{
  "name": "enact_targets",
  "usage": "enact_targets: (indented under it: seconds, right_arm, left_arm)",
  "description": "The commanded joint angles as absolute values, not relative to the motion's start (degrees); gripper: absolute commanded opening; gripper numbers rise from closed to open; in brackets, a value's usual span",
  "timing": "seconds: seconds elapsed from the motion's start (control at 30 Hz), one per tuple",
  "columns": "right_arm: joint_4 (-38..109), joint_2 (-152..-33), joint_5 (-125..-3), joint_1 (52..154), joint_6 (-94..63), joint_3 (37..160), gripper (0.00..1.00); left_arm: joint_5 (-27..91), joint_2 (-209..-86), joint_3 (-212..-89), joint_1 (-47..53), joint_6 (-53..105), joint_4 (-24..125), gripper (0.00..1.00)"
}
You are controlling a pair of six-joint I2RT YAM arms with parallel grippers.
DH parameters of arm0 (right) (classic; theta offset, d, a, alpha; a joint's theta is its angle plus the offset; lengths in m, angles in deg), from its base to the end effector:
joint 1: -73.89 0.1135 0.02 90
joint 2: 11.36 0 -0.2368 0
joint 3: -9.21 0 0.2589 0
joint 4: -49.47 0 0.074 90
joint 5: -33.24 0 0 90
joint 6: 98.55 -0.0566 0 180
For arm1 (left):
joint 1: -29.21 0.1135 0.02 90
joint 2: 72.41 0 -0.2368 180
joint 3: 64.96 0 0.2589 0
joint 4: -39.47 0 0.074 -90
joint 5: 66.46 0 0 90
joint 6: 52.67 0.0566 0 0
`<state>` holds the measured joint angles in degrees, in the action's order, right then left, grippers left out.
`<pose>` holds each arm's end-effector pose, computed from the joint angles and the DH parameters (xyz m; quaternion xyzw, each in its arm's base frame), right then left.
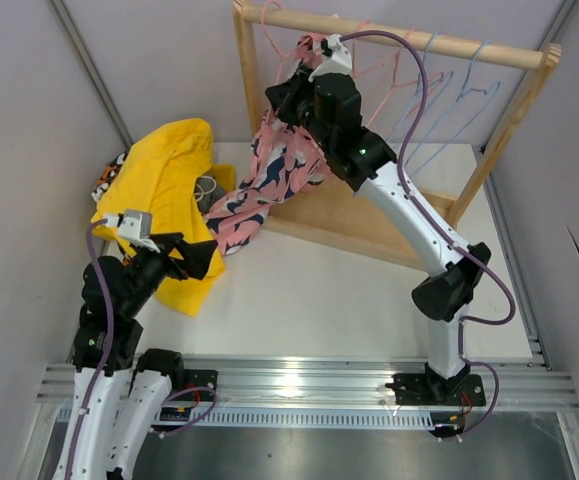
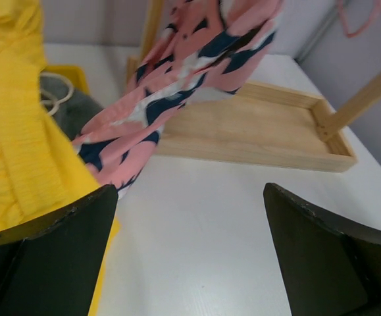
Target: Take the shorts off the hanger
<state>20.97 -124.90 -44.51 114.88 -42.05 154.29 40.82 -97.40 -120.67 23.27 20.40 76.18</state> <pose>0.3584 0.2955 0.4729 0.0326 0.6878 0.3782 0.6188 0.1527 -0.0328 0.3324 0.0297 0.7409 -0.2406 0.6263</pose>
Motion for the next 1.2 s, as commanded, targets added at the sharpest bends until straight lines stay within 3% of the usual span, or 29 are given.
enact_targets:
  seconds: [0.0,0.2,0.33,0.63,0.7,0.8,0.83,0.9,0.93,0.97,1.17]
  right_arm:
    - [25.96,-116.67,-43.49,115.98,-42.48,153.04,0.00]
    - [24.29,-114.90,-42.97,117.48,-43.62,154.00,0.00]
    - [22.97,-113.59,-43.49,117.92,-44.59,154.71,0.00]
    - [19.55,-109.46,-44.02,117.74,-45.38,153.22,0.00]
    - [19.72,-107.88,-44.11,117.57,-45.64,152.08,0.00]
    - [19.28,-106.82,-44.46,117.22,-46.52,151.11,0.00]
    - [18.84,-106.47,-44.89,117.04,-46.96,150.76,0.00]
    - [18.84,-106.37,-45.68,116.34,-47.66,150.58,0.00]
    - [18.49,-106.37,-46.12,116.08,-48.19,150.66,0.00]
    - [18.31,-106.29,-46.56,115.81,-48.54,150.32,0.00]
    - [18.93,-105.50,-47.44,114.41,-49.77,148.73,0.00]
  left_arm:
    - [48.57,-98.68,-124.15,20.69,20.80,67.39,0.99]
    - [49.21,-106.22,-127.66,12.70,22.99,59.74,0.99]
    - [43.08,-113.18,-130.48,5.94,27.29,56.83,0.99]
    - [37.35,-126.79,-132.59,-0.23,28.81,46.82,0.96]
    - [36.21,-128.74,-132.77,-0.41,28.54,45.50,0.88]
    - [34.19,-131.55,-132.33,-0.50,28.36,42.42,0.58]
    - [33.92,-132.00,-132.59,-0.58,28.27,42.24,0.37]
    - [34.09,-133.14,-132.68,-0.59,27.66,41.63,0.20]
    - [34.18,-133.14,-132.42,-0.76,27.05,41.28,0.05]
    - [33.92,-132.71,-131.89,-1.02,26.87,40.58,0.00]
    - [30.59,-126.48,-127.07,-6.11,27.39,40.83,0.00]
